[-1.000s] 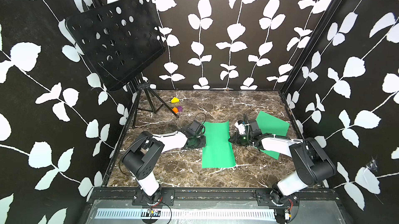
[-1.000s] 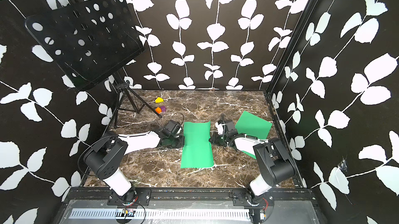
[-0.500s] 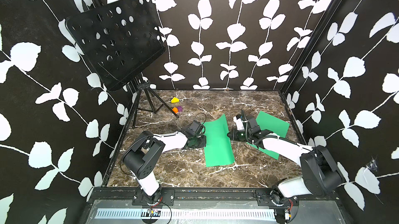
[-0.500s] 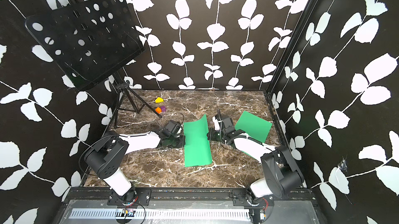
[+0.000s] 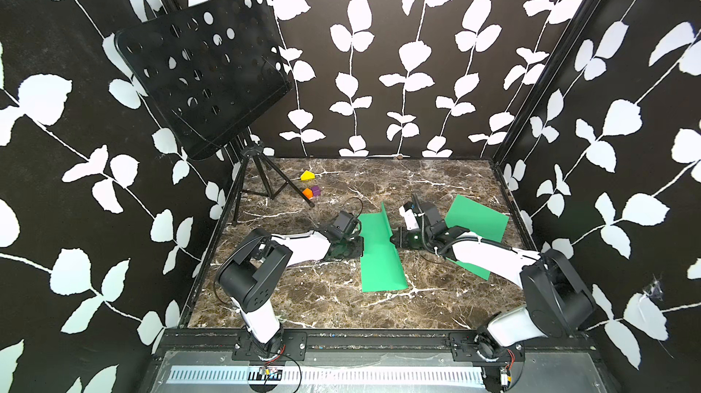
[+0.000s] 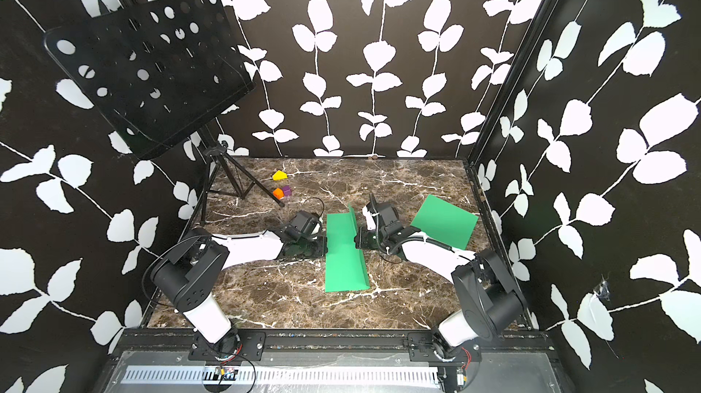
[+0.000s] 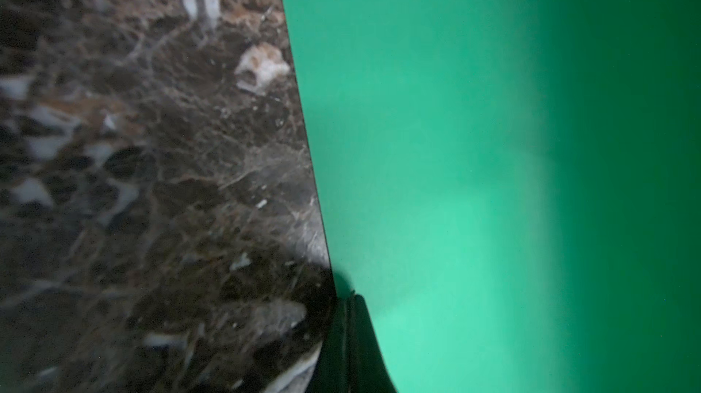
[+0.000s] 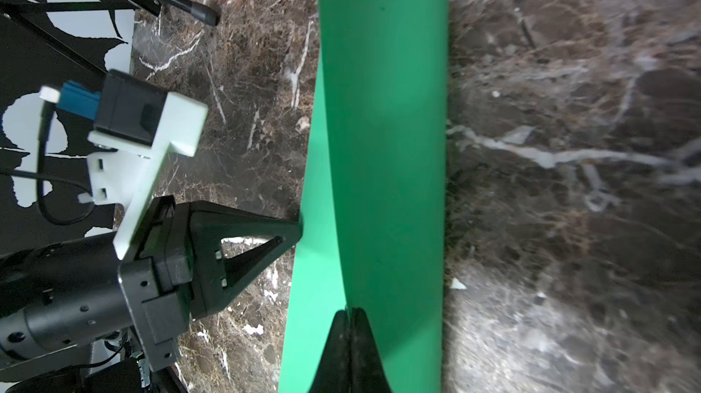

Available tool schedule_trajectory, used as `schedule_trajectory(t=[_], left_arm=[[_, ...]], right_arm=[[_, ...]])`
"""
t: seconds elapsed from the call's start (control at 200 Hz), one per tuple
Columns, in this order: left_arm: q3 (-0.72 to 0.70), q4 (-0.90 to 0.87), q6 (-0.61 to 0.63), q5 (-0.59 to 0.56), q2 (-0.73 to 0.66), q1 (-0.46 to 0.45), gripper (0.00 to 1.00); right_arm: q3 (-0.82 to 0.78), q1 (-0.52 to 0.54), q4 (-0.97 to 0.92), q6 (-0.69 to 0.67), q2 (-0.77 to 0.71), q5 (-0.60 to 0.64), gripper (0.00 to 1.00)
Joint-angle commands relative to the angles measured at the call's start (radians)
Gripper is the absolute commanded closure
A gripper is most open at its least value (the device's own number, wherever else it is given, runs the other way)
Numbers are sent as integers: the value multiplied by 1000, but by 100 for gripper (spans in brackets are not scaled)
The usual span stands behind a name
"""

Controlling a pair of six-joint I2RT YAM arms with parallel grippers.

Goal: Fold the rectangular paper in half along the long edge
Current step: Fold the paper at the center of the board.

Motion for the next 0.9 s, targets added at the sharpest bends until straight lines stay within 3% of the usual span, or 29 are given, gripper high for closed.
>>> schedule_trajectory(t=[0.0, 0.48, 0.895], left_arm=[[-59, -123, 1, -28, 81, -1, 100], [-67, -90, 1, -10, 101, -2, 100], [-67, -89, 5, -6, 108, -2, 100]], right_arm=[[35, 35, 76, 49, 43, -1, 100], [32, 117, 328, 285, 212, 86, 100], [62, 124, 374, 307, 315, 66, 100]])
